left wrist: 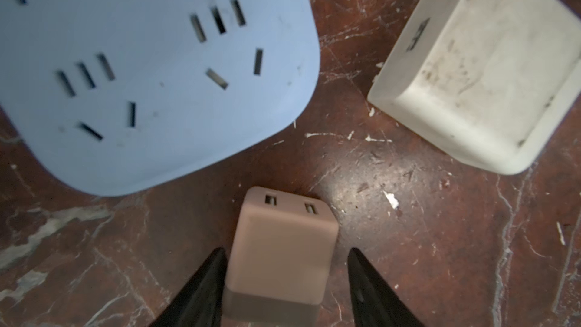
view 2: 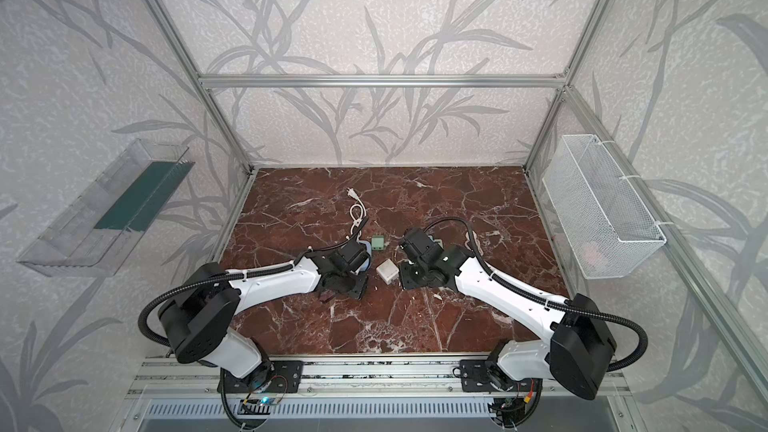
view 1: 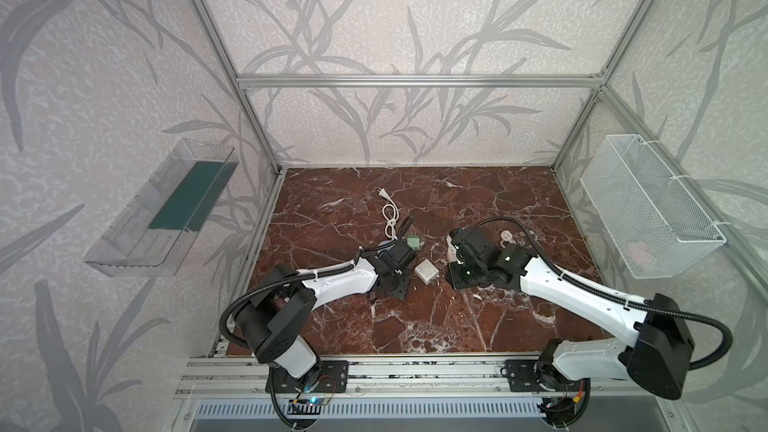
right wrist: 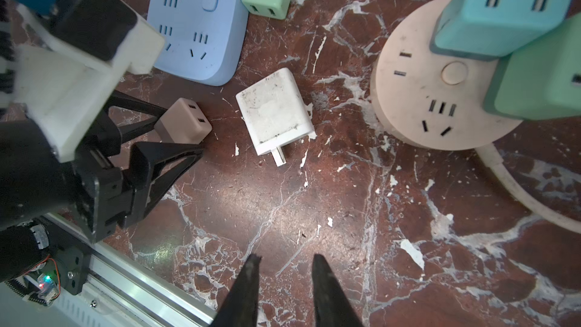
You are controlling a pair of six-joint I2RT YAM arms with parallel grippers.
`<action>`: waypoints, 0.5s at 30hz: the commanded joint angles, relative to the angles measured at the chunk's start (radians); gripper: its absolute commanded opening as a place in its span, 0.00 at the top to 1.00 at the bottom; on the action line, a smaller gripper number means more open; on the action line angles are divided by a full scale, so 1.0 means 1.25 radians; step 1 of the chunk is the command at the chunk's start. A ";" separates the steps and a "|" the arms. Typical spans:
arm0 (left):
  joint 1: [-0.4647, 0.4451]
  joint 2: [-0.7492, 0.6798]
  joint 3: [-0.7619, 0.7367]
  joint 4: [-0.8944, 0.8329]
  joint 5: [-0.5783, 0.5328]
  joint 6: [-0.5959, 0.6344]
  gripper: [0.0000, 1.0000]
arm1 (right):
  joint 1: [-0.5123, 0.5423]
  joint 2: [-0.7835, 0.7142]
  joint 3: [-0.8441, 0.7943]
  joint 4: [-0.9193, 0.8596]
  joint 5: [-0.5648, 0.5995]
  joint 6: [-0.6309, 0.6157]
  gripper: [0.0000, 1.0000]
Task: Insert the plug
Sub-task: 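Lower the left gripper over the pink plug and close on it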
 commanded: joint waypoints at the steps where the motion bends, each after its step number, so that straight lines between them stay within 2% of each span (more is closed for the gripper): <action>1: -0.003 0.008 0.000 -0.009 -0.015 -0.001 0.42 | -0.005 0.005 0.003 -0.001 0.006 0.003 0.70; 8: -0.004 0.022 -0.002 -0.009 -0.014 -0.002 0.46 | -0.009 0.010 0.001 0.001 0.003 0.001 0.70; 15: -0.009 0.024 0.000 -0.008 -0.012 -0.008 0.55 | -0.012 0.011 0.003 0.006 0.000 0.002 0.70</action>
